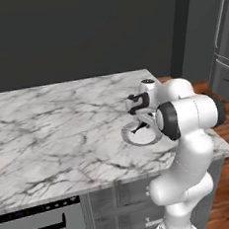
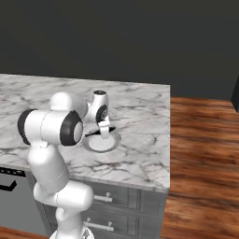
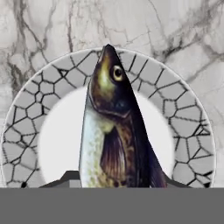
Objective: Place the fish on the bottom rack of the oven, and slide the tray back inside. Close the oven door.
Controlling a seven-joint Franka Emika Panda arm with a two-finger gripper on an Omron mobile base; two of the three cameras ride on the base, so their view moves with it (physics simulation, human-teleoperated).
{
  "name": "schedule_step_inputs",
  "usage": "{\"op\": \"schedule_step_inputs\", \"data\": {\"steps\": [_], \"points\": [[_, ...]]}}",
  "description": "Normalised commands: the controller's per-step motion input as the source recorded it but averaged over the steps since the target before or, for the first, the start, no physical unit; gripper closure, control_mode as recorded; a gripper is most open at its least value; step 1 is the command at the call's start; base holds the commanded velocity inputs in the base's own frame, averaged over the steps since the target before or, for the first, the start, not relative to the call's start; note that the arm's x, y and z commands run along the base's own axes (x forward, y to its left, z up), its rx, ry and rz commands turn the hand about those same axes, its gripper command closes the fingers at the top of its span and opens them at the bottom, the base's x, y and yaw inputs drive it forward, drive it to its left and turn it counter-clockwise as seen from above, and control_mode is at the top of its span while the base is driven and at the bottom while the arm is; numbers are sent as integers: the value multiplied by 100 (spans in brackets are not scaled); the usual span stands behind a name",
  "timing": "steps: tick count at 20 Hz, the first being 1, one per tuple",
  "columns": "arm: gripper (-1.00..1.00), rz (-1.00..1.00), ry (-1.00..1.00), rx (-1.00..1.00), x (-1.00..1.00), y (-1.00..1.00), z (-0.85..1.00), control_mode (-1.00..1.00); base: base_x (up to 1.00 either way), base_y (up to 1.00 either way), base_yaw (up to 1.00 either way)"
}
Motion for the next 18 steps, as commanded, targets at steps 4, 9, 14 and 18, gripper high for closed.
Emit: {"op": "schedule_step_inputs", "data": {"steps": [4, 9, 14, 18], "points": [[100, 5, -27, -12, -75, 0, 85, -100, 0, 0, 0], [100, 7, -38, -8, -92, -1, 63, -100, 0, 0, 0], [100, 6, -35, -5, -85, -3, 47, -100, 0, 0, 0], [100, 5, -30, -3, -89, -13, 39, -100, 0, 0, 0]]}}
